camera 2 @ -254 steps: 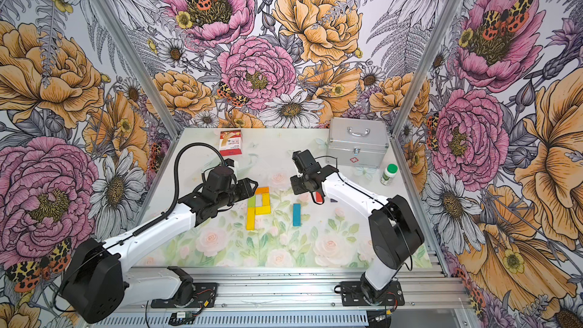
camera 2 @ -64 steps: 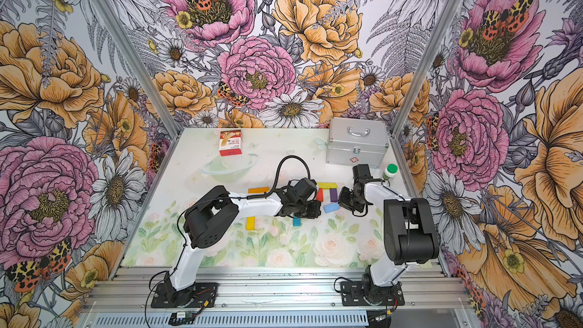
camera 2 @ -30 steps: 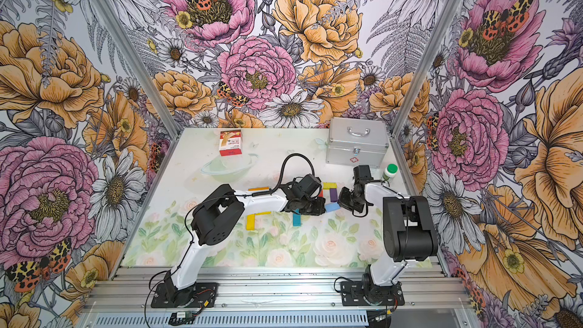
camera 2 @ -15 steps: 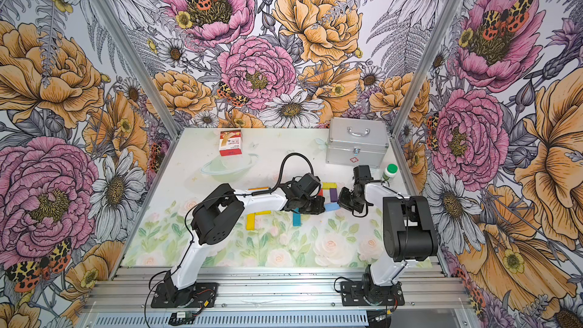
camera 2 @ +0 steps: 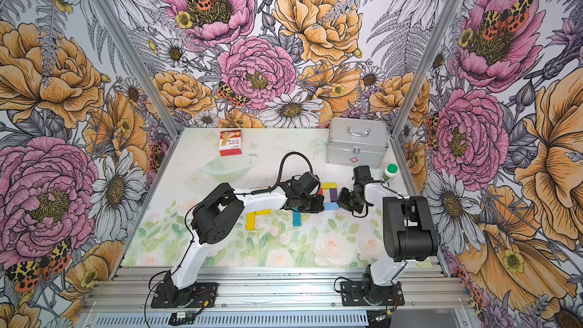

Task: Assemble the letter p with building blocks
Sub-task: Assemble the building block at the center of the board.

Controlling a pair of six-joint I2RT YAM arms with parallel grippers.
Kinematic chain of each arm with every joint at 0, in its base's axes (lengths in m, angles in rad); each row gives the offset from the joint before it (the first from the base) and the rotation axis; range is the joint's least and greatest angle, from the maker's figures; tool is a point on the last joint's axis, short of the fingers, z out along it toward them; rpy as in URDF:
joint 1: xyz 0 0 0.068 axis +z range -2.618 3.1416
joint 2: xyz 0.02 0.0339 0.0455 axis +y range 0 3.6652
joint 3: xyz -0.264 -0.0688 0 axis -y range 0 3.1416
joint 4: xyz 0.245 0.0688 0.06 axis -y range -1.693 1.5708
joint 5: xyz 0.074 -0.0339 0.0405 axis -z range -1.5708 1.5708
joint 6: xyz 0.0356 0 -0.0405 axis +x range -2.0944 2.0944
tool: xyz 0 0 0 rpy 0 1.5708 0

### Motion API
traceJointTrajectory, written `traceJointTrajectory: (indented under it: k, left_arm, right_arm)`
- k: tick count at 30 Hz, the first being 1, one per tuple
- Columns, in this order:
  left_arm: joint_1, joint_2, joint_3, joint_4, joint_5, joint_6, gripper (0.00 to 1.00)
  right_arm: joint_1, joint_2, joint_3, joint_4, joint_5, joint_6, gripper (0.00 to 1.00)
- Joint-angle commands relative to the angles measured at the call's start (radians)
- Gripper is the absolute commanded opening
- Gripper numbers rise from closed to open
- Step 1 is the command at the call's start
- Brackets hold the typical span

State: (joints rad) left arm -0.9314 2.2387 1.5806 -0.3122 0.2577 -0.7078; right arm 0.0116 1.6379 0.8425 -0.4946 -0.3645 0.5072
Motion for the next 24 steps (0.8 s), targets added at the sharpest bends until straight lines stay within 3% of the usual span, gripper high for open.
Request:
traceJointTrajectory:
  k: [1, 24]
  left_arm:
    - [0.008, 0.031, 0.035, 0.005, -0.014, 0.004, 0.00]
    - [0.009, 0.041, 0.058, -0.001, -0.006, 0.013, 0.00]
  right_arm:
    - [0.005, 0.017, -0.003, -0.004, -0.007, 0.008, 0.08]
    - [0.003, 0.024, 0.013, -0.006, -0.004, 0.014, 0.08]
